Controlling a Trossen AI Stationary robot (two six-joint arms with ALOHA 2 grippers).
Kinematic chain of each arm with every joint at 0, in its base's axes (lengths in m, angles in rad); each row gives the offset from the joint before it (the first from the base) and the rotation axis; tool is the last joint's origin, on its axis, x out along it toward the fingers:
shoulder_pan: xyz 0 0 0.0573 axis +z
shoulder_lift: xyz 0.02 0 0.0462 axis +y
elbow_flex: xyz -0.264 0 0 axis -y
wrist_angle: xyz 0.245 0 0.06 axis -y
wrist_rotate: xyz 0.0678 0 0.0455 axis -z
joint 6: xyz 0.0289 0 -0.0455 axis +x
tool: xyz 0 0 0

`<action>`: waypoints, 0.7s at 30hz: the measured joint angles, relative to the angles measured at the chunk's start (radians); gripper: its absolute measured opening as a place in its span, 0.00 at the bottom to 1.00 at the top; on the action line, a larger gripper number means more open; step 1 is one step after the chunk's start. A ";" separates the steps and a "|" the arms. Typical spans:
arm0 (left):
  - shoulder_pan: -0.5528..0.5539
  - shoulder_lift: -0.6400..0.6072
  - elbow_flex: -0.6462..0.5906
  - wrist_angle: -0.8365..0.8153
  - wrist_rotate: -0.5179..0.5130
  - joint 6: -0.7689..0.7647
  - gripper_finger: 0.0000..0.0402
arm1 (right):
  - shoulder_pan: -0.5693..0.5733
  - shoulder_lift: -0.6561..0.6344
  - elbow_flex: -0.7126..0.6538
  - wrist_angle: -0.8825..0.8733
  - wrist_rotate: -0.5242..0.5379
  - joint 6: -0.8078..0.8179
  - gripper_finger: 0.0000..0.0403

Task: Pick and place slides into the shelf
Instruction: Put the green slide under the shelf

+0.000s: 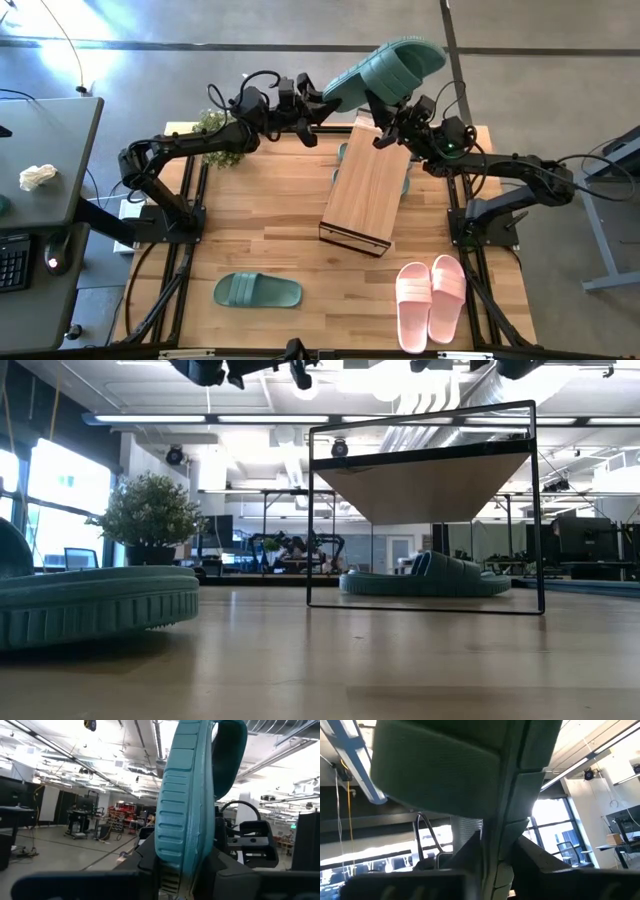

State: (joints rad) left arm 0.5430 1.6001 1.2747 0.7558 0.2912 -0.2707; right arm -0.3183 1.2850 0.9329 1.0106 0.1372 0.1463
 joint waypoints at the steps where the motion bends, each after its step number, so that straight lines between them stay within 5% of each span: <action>1: 0.000 0.000 0.000 0.002 0.000 0.001 0.14 | 0.000 0.000 0.000 -0.003 0.001 0.000 0.17; 11: 0.001 0.001 -0.002 0.021 -0.041 0.002 0.14 | 0.000 -0.039 0.002 -0.269 -0.028 0.035 0.47; 21: 0.048 -0.036 0.016 -0.070 0.016 -0.070 0.13 | 0.001 -0.271 0.002 -0.910 -0.102 0.010 0.50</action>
State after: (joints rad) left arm 0.5906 1.5640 1.2906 0.6858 0.3072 -0.3408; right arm -0.3176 1.0135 0.9348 0.1005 0.0356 0.1561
